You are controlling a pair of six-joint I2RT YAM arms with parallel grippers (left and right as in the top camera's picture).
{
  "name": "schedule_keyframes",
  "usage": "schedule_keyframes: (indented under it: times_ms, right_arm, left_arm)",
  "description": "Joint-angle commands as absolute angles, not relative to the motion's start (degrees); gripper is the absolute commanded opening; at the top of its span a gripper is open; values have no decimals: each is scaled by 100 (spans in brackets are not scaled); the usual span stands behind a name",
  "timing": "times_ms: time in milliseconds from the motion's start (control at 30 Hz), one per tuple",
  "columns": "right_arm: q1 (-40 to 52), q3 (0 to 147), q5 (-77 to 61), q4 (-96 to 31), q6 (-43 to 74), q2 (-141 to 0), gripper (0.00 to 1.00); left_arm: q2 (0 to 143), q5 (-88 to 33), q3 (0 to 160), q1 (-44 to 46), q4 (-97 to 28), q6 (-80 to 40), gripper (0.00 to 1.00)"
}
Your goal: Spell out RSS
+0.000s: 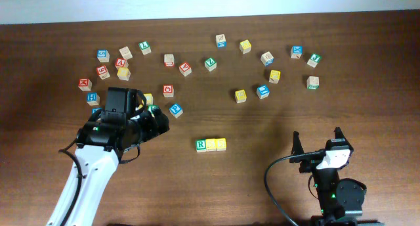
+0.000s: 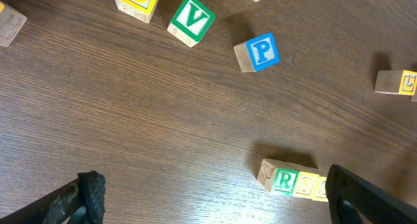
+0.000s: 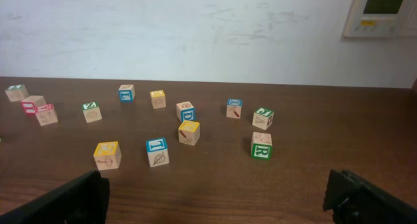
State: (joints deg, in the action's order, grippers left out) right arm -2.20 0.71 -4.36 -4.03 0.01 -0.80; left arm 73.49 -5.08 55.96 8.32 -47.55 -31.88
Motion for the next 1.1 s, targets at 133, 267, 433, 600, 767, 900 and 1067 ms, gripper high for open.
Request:
schedule_keyframes:
  times_ms: [133,267,433,600,767,900,1067]
  right_arm:
    - [-261,32,-344,-427,89,-19,98]
    - [-261,32,-344,-427,89,-19,98]
    - [-261,32,-344,-427,89,-19,98]
    - [-261,32,-344,-427,89,-19,98]
    - [-261,32,-344,-427,89,-19,98]
    - [-261,32,-342,-427,89,-19,99]
    - [-261,32,-342,-427,89,-19,98]
  left_arm:
    - [7295,-447,5669,808,-4748,-3116,99]
    - [7295,-447,5669,808,-4748,-3116,99]
    - [7295,-447,5669,808,-4748,-3116,99]
    - [7295,-405,5669,808,-4899,-3111,99]
    - [7157,-62,5658,808,-4637,-1918,99]
    - [6038,-62,5277,808,-4263,-493,99]
    - [3931,-19,4292,808,-4357,-296,99]
